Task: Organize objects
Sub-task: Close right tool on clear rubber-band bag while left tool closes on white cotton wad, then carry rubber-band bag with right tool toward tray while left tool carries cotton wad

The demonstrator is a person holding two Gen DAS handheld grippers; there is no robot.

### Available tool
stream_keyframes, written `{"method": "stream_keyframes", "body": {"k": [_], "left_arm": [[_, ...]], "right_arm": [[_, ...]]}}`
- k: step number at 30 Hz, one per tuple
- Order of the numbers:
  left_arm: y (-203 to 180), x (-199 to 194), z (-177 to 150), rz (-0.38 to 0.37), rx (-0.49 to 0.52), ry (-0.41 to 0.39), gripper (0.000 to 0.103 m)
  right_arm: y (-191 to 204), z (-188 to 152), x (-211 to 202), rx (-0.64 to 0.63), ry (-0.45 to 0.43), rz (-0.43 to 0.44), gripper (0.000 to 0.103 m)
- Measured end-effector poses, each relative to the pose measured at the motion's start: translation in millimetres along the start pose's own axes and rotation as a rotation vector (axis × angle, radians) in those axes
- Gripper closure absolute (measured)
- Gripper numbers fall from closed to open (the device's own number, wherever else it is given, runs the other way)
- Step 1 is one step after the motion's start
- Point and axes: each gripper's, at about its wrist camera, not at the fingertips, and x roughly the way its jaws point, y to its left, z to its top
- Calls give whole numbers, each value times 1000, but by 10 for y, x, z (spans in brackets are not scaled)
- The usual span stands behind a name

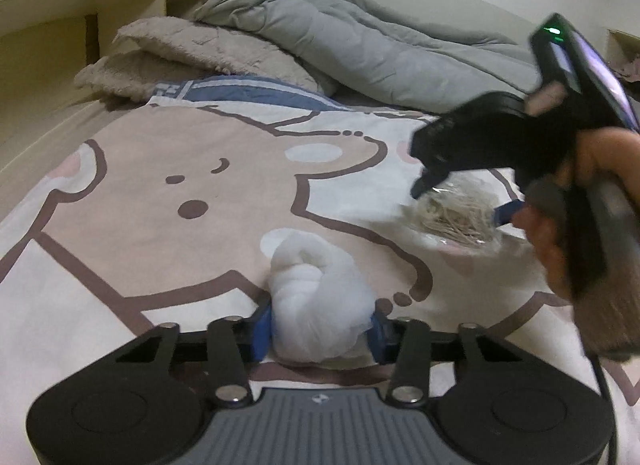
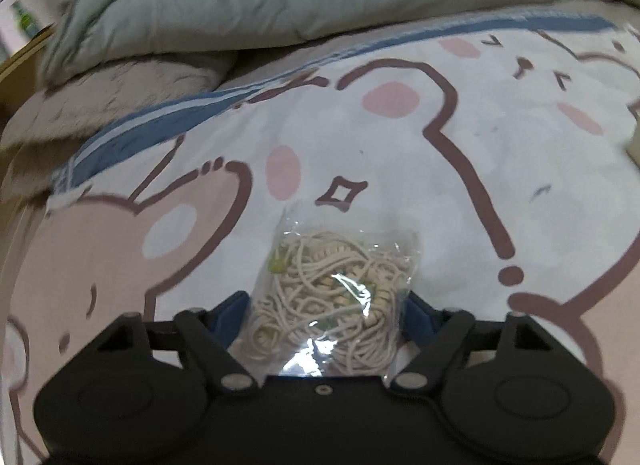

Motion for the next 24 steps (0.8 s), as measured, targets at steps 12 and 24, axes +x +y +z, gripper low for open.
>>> {"method": "stream_keyframes", "body": {"k": [12, 24], "left_arm": [[5, -241, 32, 1, -58, 25, 67], [-197, -691, 112, -12, -51, -16, 67]], "right_arm": [[-227, -338, -449, -251, -34, 79, 38], [-458, -681, -1183, -403, -72, 146, 43]]}}
